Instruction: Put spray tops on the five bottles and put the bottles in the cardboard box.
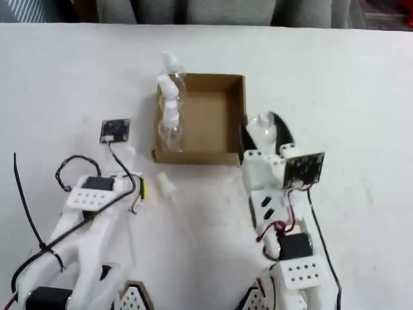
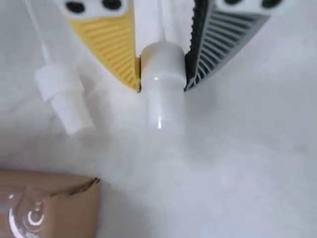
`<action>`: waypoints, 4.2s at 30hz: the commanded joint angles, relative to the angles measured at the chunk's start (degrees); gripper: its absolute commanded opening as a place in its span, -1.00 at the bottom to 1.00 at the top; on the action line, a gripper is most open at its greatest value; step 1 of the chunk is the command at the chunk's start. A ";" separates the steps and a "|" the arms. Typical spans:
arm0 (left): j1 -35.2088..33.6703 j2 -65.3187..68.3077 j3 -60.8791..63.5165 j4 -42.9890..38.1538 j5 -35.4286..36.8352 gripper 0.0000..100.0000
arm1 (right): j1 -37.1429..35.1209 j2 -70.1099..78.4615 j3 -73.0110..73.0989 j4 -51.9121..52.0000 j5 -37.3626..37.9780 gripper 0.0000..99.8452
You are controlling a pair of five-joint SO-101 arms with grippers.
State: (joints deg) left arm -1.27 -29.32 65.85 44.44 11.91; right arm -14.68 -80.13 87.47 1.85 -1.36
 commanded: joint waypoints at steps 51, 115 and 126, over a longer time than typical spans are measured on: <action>24.66 -28.53 -35.16 -24.79 0.26 -0.96 | -23.08 -22.99 9.41 25.01 -0.62 -0.97; 30.64 -48.40 3.43 -30.42 0.26 -0.96 | -22.99 -22.90 9.41 25.10 -0.53 -0.97; 30.73 -54.46 14.42 -30.42 0.18 -0.95 | -22.99 -22.90 9.41 25.10 -0.44 -0.97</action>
State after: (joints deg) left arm 29.23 -82.42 80.53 15.60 12.18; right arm -37.71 -102.37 96.35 26.81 -1.71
